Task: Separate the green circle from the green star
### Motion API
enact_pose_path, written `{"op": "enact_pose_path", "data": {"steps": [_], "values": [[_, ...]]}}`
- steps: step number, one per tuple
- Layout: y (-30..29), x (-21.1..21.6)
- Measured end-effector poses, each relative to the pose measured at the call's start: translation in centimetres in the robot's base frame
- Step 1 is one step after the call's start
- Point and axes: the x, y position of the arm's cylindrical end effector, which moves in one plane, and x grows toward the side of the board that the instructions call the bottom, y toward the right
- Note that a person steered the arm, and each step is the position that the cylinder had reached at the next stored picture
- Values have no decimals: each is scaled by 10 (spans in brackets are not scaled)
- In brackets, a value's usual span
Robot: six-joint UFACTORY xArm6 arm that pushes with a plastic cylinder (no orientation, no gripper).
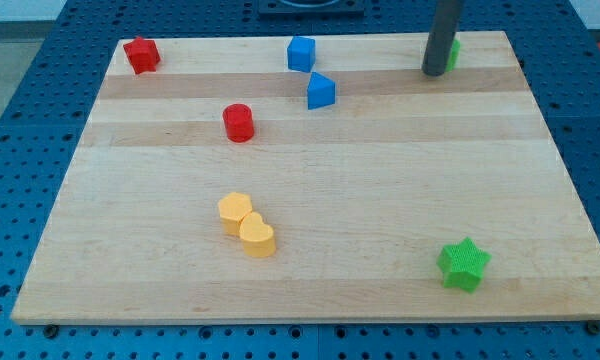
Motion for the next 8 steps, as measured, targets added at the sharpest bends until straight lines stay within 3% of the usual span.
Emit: {"op": "enact_pose_path", "data": {"steps": [3, 4, 5, 8], "values": [[-2, 0], [-7, 27], [-23, 82], [-204, 98]]}}
